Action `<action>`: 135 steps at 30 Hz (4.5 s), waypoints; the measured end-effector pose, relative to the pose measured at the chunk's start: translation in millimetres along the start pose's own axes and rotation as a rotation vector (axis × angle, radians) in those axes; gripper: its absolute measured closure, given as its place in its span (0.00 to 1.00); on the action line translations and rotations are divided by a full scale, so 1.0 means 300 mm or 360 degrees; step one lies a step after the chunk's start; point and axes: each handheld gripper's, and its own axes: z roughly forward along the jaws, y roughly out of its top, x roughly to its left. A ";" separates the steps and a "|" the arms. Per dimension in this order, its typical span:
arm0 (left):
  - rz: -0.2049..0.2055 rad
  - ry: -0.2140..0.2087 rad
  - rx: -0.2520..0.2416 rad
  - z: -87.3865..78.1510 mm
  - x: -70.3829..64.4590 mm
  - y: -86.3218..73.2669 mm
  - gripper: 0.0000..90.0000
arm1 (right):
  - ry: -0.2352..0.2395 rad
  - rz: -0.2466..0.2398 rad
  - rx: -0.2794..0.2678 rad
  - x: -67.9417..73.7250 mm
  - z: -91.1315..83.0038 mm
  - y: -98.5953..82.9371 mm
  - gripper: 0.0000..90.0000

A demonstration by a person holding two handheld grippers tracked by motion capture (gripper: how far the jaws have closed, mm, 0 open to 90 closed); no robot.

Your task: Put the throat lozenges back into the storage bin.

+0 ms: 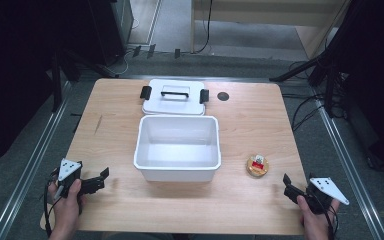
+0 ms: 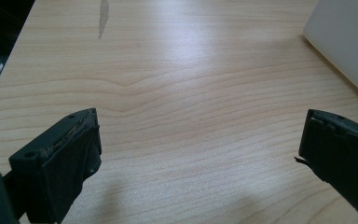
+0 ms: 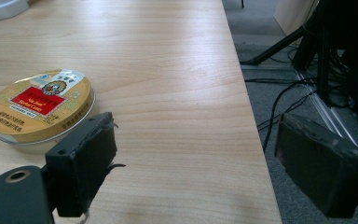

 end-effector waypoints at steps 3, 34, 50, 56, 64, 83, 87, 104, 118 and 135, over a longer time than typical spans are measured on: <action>-0.0010 -0.0006 -0.0006 0.000 0.002 0.000 0.00 | 0.0015 -0.0011 0.0001 0.000 0.000 0.000 0.15; 0.0053 -0.0061 -0.0064 -0.012 -0.007 -0.006 0.00 | 0.0327 -0.0484 0.0596 0.145 0.071 0.154 0.09; 0.0061 -0.0073 -0.0057 -0.010 -0.008 -0.006 0.00 | 0.0309 -0.0705 0.0903 0.234 0.167 0.240 0.03; 0.0060 -0.0078 -0.0053 -0.009 -0.008 -0.006 0.00 | 0.0323 -0.0730 0.1043 0.267 0.203 0.259 0.00; 0.0057 -0.0080 -0.0050 -0.009 -0.010 -0.006 0.00 | 0.0314 -0.0758 0.1215 0.307 0.258 0.295 0.00; 0.0063 -0.0085 -0.0042 -0.008 -0.009 -0.005 0.00 | 0.0231 -0.0686 0.1391 0.355 0.356 0.309 0.07; 0.0065 -0.0087 -0.0039 -0.008 -0.009 -0.005 0.00 | 0.0218 -0.0672 0.1408 0.361 0.364 0.308 0.10; 0.0069 -0.0089 -0.0035 -0.007 -0.009 -0.005 0.00 | 0.0247 -0.0685 0.1399 0.368 0.363 0.321 0.23; 0.0068 -0.0090 -0.0036 -0.007 -0.009 -0.005 0.00 | 0.0284 -0.0731 0.1356 0.395 0.321 0.417 0.23; 0.0070 -0.0090 -0.0034 -0.008 -0.010 -0.005 0.00 | 0.0357 -0.0772 0.1332 0.472 0.266 0.590 0.23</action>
